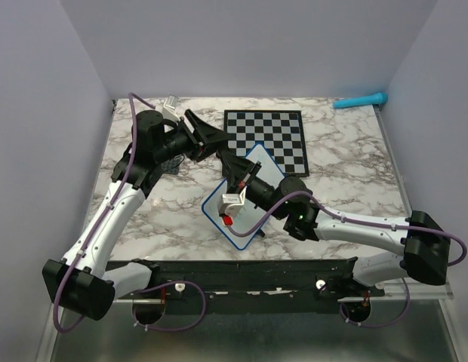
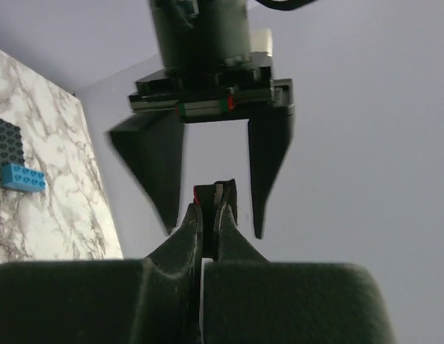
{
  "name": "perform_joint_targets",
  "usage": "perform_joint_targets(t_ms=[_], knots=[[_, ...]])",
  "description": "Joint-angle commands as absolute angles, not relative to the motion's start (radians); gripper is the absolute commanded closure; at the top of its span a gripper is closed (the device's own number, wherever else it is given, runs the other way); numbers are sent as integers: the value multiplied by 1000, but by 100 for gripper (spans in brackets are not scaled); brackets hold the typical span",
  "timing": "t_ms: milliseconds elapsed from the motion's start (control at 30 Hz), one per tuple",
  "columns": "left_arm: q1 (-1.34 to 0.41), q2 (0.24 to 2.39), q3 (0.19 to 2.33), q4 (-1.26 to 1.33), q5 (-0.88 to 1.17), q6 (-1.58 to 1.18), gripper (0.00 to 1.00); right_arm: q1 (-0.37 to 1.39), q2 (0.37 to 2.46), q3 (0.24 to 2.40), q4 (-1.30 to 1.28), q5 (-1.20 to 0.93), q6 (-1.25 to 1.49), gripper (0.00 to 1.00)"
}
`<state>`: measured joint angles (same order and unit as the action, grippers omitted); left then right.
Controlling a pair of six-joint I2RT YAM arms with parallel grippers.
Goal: Erase the whiteboard
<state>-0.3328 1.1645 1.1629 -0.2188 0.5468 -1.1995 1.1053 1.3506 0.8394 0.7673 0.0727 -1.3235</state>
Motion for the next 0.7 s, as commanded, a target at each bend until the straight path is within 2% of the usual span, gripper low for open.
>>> perform_joint_targets(t_ms=[0,33,100,233,300,367,433,567,667], knots=[[-316,1118,1135,-250,571,-1131,14,1108,1283,908,760,150,-1238,99],[-298,1114,1143,-250,593,-1096,1,1106,1263,932,712,156,-1151,99],[-212,1104,1157,-238,630,-949,1,1092,1183,966,553,155,-1039,99],[-88,1086,1203,-242,724,-613,1,1016,1071,1087,217,59,-588,99],[-72,1054,1174,-169,872,-496,1,958,1048,1167,39,-50,-441,99],[-69,1017,1112,-16,986,-500,1,931,1023,1215,-68,-98,-269,99],[-77,993,1021,169,1100,-651,1,904,1009,1232,-115,-170,-134,99],[-113,945,887,662,1109,-938,1,848,957,1216,-130,-359,72,99],[-216,946,899,735,1091,-946,3,845,951,1203,-111,-458,177,99]])
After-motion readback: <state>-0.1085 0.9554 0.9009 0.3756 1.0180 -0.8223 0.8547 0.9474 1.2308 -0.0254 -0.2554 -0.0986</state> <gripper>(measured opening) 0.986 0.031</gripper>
